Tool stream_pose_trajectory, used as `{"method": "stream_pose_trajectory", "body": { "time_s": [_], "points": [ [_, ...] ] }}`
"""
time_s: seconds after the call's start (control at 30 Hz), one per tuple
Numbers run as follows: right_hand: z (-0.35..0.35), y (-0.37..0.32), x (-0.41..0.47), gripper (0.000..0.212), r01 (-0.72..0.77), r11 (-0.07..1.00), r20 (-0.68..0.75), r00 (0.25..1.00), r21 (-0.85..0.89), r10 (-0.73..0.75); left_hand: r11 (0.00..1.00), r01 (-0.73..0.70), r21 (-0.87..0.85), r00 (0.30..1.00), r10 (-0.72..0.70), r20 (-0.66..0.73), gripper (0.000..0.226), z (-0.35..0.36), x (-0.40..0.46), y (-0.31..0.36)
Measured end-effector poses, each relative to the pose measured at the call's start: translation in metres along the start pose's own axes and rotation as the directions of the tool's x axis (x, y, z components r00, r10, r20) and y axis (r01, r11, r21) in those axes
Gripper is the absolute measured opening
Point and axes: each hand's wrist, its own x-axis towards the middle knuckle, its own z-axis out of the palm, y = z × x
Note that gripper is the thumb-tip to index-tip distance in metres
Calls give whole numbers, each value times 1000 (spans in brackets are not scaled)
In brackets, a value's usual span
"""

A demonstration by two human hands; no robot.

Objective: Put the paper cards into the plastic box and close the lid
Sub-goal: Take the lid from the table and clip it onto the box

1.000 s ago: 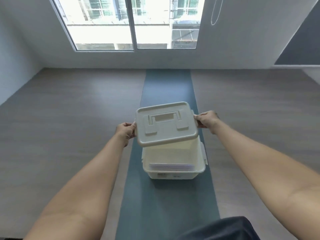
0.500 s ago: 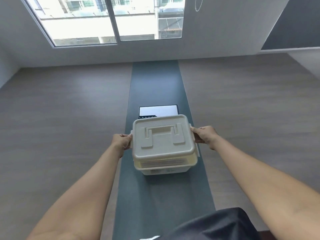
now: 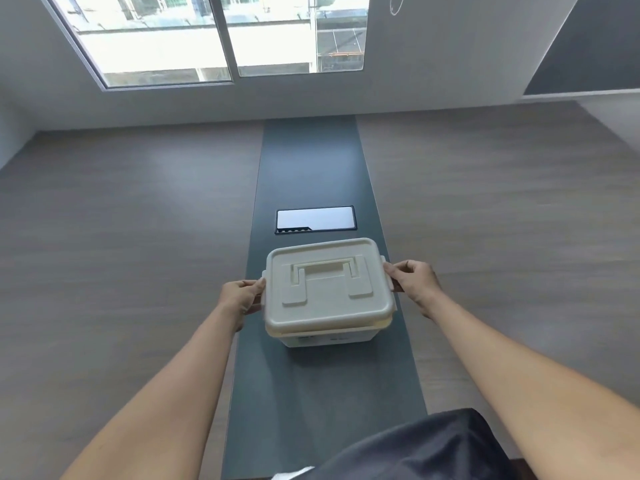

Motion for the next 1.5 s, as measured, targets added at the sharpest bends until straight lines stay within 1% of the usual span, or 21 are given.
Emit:
{"method": "stream_pose_trajectory", "body": {
  "time_s": [0.1,0.2,0.4,0.6,0.67,0.73,0.77,0.83,0.87,0.9,0.93,0.97,1.0,1.03,1.1,1.2,1.27,1.37,1.43,1.5],
  "points": [
    [-1,6,-3,24,10,1000,-5,1000,-13,-10,1000,9,-13,1000,-8,13,12,-1,-4,-1],
    [1,11,-7,26,9,1000,8,1000,10,-9,1000,10,-18,1000,-10,14,12,-3,-8,-2],
    [-2,14,-3,29,-94,993,92,992,66,87,992,100,-81,993,-94,73,9,-8,-7,-7],
    [4,7,-3,24,-121,989,77,990,81,115,993,107,-49,991,-102,84,9,-6,-3,-7],
    [6,7,-3,24,-106,992,44,994,71,103,994,105,-34,991,-102,80,13,-7,-4,-7],
    [7,8,-2,36,-67,997,-18,998,25,67,990,138,-40,987,-134,87,26,-7,-6,-9],
    [7,7,-3,45,-59,998,-30,998,-12,58,982,183,-42,978,-177,112,34,-7,-8,-11],
    [10,7,-6,58,-125,988,26,991,-87,128,952,299,-70,937,-279,210,38,-4,-16,-12],
    [11,8,-7,56,-179,981,90,978,-80,186,940,328,-93,921,-297,251,36,-2,-19,-13],
    [13,7,-9,50,-228,973,159,960,-45,232,937,331,-108,918,-294,266,35,0,-22,-12],
    [15,5,-13,45,-273,962,205,942,12,265,941,319,-114,923,-282,261,33,1,-23,-10],
    [17,3,-15,42,-299,952,213,937,68,279,947,300,-115,934,-267,239,31,1,-22,-8],
    [17,3,-15,39,-293,952,185,944,90,273,953,281,-112,943,-253,214,28,0,-21,-7],
    [16,3,-14,36,-255,963,140,960,88,242,959,264,-98,950,-242,197,26,0,-20,-5],
    [12,1,-9,34,-180,983,66,982,31,178,967,248,-64,956,-233,179,23,-1,-17,-2],
    [8,2,-3,35,-174,985,39,984,3,174,970,235,-69,963,-223,149,18,-1,-10,0],
    [9,3,-3,35,-167,986,32,985,-9,167,967,246,-69,957,-230,179,20,-1,-9,2],
    [11,6,-2,34,-152,988,24,988,-2,152,946,316,-70,914,-284,289,38,1,-11,-4],
    [11,6,-3,33,-148,989,25,989,4,148,934,336,-119,902,-282,326,47,1,-10,-9],
    [12,4,-4,31,-146,989,29,989,-3,146,930,328,-168,915,-269,300,41,0,-7,-8]
  ]
}}
